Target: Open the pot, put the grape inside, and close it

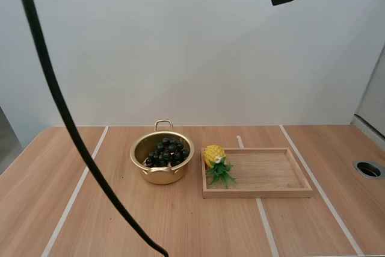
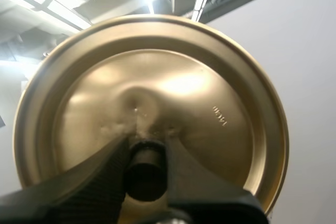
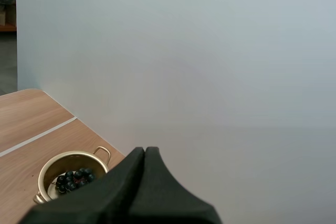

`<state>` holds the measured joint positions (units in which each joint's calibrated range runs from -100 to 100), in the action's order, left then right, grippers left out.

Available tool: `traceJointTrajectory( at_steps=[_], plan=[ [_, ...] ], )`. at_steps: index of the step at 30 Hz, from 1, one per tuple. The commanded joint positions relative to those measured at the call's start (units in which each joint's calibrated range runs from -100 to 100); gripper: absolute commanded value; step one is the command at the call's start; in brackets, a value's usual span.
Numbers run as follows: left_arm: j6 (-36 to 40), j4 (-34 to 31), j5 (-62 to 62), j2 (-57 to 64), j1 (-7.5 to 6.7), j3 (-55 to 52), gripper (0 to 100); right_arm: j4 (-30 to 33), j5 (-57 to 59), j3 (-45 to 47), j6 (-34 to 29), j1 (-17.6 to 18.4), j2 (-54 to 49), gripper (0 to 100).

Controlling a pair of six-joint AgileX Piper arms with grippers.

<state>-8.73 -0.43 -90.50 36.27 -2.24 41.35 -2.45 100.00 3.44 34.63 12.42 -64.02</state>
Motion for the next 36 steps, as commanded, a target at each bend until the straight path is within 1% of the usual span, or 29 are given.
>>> traceJointTrajectory(
  at_steps=[1, 3, 6, 10, 13, 19, 22, 26, 36],
  plan=[
    [-1.55, 0.43, -8.86, -3.3, 0.05, 0.02, 0, 0.08, 0.0, -0.01, 0.43, -0.3, -0.62, 0],
    [-2.9, 1.24, -9.5, -5.6, 0.05, 0.02, 0, -0.21, 0.0, -0.01, 0.43, -0.3, -0.62, 0],
    [-4.89, 4.65, -9.5, -9.22, 0.05, 0.02, 0, -0.48, 0.0, -0.01, 0.43, -0.3, -0.62, 0],
    [-5.51, 6.5, -9.5, -11.51, 0.05, -3.51, 0, -0.85, 0.0, -0.01, 0.43, -0.3, -0.62, 0],
    [-7.05, 7.08, -9.5, -11.96, 0.05, -8.5, 0, -0.84, 0.0, 1.3, 0.43, -0.3, -0.62, 0],
    [-9.76, 7.2, -9.5, -11.96, 0.05, -20.11, 0, -0.84, 0.0, 7.52, 1.03, -0.3, -0.62, 0],
    [-11.3, 8.5, -9.5, -11.96, 0.05, -25.11, 0, -1.07, 0.0, 9.58, 1.03, -0.3, -0.62, 0],
    [-14.31, 10.9, -9.5, -11.96, 0.05, -31.11, 0, -1.07, 0.0, 10.2, 1.14, -0.3, -0.62, 0],
    [-21.59, 11.07, -9.5, -15.39, 0.05, -46.15, 0, -1.17, 0.0, 10.2, 1.14, -0.3, -0.62, 0]
  ],
)
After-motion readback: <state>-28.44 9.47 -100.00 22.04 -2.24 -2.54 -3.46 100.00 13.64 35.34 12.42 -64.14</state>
